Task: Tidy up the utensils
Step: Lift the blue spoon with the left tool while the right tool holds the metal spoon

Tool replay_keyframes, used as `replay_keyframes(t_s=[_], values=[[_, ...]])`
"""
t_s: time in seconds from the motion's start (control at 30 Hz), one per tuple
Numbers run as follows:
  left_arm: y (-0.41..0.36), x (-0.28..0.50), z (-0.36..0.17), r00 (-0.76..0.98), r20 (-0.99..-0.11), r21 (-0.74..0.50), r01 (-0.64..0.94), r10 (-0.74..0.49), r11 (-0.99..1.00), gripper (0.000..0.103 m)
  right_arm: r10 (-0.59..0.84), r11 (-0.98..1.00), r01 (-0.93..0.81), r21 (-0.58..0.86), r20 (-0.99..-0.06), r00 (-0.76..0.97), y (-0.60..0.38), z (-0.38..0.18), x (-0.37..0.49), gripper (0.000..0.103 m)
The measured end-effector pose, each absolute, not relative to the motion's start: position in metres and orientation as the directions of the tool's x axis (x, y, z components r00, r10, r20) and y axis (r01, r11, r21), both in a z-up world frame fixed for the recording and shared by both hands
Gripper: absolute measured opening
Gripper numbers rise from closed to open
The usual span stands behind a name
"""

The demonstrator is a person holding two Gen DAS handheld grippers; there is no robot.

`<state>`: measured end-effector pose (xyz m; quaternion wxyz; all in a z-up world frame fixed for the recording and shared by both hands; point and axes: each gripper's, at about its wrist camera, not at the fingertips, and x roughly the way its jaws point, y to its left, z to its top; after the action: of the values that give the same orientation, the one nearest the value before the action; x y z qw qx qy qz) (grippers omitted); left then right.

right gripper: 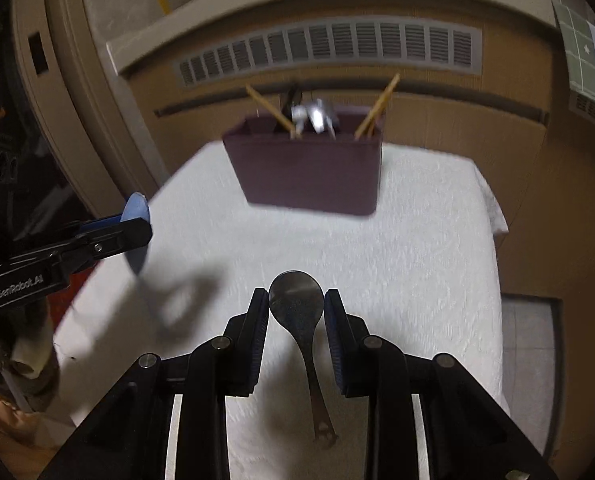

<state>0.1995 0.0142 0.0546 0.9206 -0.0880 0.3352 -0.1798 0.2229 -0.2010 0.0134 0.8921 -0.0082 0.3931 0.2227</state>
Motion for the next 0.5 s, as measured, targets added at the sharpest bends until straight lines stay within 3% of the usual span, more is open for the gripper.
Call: replay_keyframes(t_s=[0.03, 0.3, 0.4, 0.5], values=[[0.015, 0.209, 0.07, 0.723, -0.559, -0.292, 0.286, -0.405, 0.913, 0.019, 0.399, 0.9, -0.405, 0.163, -0.684, 0.611, -0.201, 0.026, 0.227, 0.026], [0.018, 0.272, 0.162, 0.801, -0.406, -0.261, 0.359, -0.44, 0.896, 0.019, 0.428, 0.894, -0.438, 0.095, -0.472, 0.771, -0.193, 0.16, 0.28, 0.026], [0.023, 0.289, 0.158, 0.786, -0.437, -0.248, 0.361, -0.437, 0.899, 0.019, 0.403, 0.905, -0.418, 0.075, -0.464, 0.789, -0.192, 0.176, 0.301, 0.026], [0.025, 0.305, 0.122, 0.733, -0.545, -0.244, 0.325, -0.407, 0.914, 0.02, 0.372, 0.916, -0.395, 0.062, -0.493, 0.786, -0.195, 0.165, 0.313, 0.026]])
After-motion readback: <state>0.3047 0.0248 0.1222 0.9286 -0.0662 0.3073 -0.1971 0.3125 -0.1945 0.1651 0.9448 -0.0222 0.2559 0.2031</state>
